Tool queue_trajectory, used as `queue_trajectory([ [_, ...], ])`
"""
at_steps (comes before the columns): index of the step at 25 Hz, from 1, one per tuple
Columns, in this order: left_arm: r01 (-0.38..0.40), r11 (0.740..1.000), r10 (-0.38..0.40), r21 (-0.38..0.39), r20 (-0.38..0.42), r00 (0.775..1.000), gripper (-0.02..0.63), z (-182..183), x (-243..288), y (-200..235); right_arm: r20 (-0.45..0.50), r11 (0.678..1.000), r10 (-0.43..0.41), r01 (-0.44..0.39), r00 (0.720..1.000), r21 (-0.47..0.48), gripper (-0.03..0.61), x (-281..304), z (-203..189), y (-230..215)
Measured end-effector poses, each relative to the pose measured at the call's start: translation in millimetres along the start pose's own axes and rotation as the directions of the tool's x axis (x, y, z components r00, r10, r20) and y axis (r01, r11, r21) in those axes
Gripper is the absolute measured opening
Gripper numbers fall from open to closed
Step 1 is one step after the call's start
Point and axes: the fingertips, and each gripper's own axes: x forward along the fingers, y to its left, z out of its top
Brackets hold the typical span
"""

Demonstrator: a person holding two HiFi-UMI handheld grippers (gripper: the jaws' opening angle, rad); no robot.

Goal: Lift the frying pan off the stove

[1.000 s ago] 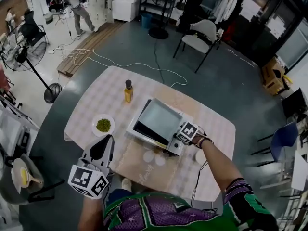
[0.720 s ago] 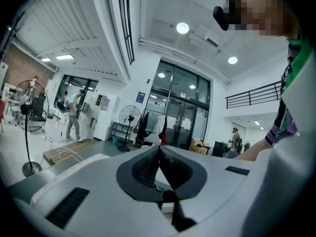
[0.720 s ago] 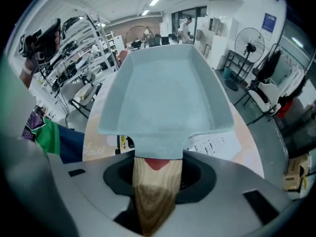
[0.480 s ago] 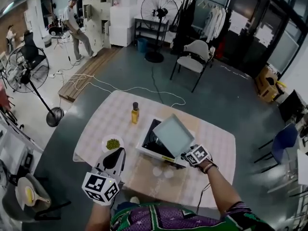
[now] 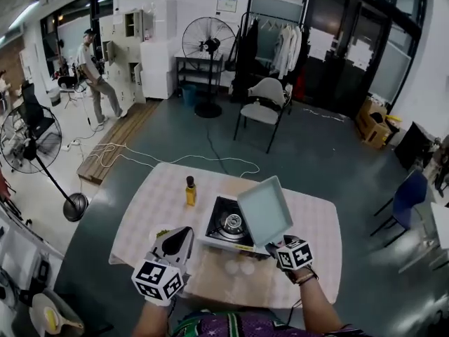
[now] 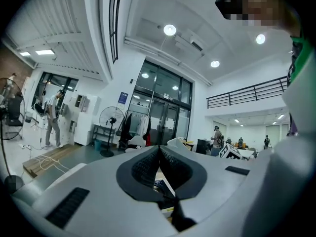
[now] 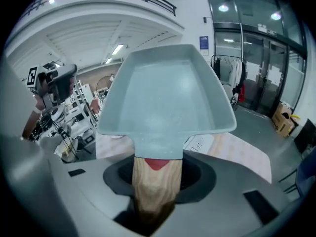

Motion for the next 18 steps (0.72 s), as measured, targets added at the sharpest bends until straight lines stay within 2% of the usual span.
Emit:
queue_trajectory([
  [2, 0.013, 1.000, -0.013, -0.004, -0.005, 1.000, 0.021, 2, 10, -8, 0.053, 1.000, -0.024, 0.023, 0.998, 0.012, 0.166, -17, 7, -3],
  [4, 0.022, 0.998, -0.023, -0.057, -0.005, 1.000, 0.021, 3, 18, -18, 0.113, 0.999, -0.034, 0.031, 0.993, 0.031, 0.166, -34, 16, -5],
  [6, 0.032, 0.994, -0.031, -0.104, 0.012, 0.999, 0.021, 10, 26, -30, 0.177, 0.999, -0.024, 0.016, 0.984, 0.052, 0.166, -53, 29, -7],
  [7, 0.028, 0.994, -0.026, -0.102, 0.019, 0.999, 0.021, 13, 31, -37, 0.210, 0.998, -0.017, 0.004, 0.978, 0.059, 0.166, -63, 36, -10],
  [12, 0.001, 1.000, -0.001, -0.014, 0.032, 1.000, 0.021, 23, 61, -76, 0.337, 0.999, -0.015, -0.001, 0.941, 0.047, 0.166, -113, 69, -34],
  [16, -0.026, 0.988, 0.021, 0.150, 0.031, 0.999, 0.021, 32, 84, -110, 0.408, 1.000, -0.015, 0.009, 0.913, 0.018, 0.166, -153, 90, -51],
  [18, -0.001, 0.984, -0.007, 0.177, 0.044, 0.999, 0.021, 39, 95, -128, 0.447, 1.000, -0.014, 0.008, 0.894, 0.014, 0.166, -168, 98, -59],
])
